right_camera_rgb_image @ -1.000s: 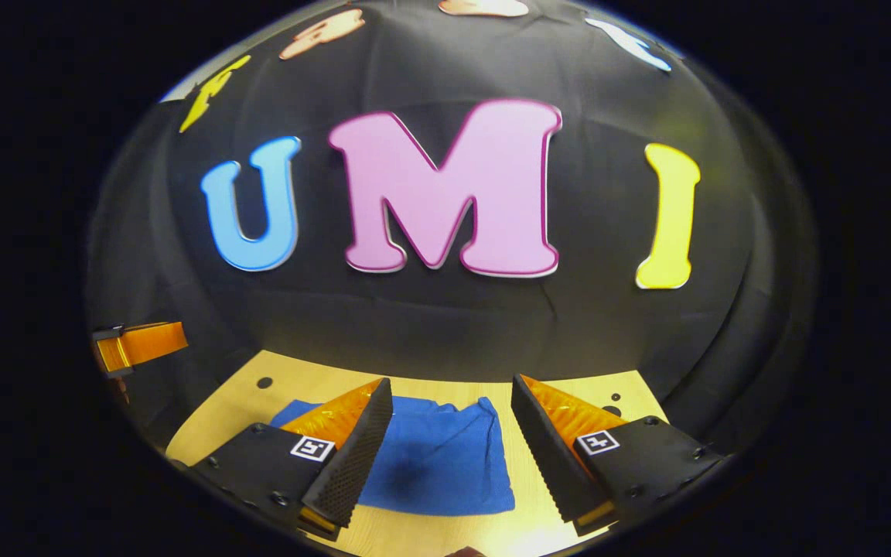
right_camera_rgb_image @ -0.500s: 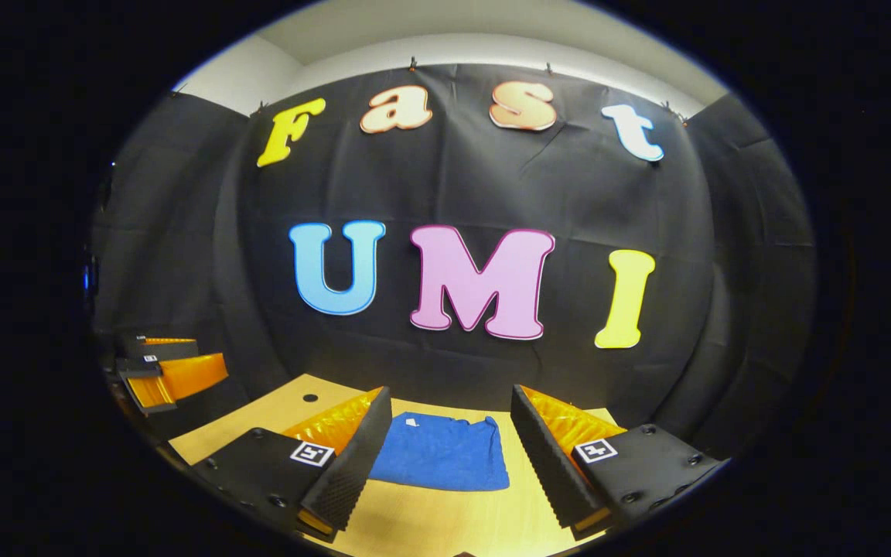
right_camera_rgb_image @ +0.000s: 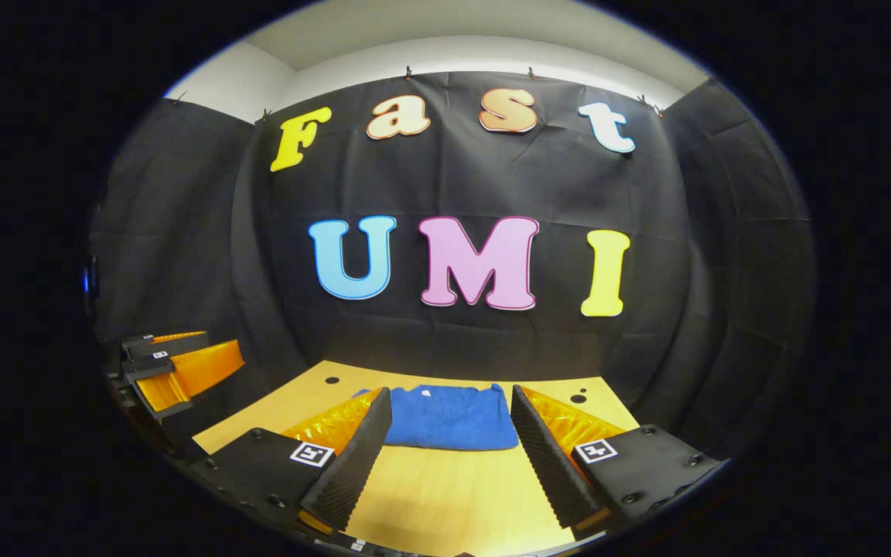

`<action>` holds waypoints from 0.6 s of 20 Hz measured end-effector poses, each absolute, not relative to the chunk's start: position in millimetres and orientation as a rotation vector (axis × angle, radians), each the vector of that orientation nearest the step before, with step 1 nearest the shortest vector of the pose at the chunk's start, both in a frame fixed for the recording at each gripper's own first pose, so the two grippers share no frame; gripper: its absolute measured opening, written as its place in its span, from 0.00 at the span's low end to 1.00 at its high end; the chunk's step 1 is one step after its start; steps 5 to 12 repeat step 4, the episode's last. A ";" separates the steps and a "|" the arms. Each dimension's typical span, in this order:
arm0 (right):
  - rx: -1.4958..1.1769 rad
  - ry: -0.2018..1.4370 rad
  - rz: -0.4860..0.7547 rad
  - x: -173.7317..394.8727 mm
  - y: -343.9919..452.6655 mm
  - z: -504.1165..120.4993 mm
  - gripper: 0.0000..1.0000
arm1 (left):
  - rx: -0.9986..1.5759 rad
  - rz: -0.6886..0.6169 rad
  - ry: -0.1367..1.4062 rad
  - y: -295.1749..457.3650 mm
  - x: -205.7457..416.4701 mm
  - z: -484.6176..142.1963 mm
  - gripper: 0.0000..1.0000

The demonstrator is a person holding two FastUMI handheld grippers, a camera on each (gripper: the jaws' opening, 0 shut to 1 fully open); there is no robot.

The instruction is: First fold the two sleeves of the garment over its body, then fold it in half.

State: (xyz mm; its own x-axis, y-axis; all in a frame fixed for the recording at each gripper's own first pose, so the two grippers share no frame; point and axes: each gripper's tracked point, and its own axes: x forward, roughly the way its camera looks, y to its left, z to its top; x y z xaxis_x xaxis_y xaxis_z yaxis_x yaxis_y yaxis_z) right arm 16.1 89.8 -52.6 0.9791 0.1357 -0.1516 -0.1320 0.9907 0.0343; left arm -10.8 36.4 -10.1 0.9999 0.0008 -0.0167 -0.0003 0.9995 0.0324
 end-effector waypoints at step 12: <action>0.037 0.134 0.129 15.3 79.3 -43.3 0.97 | 0.033 0.015 0.032 34.3 -21.8 -18.4 0.82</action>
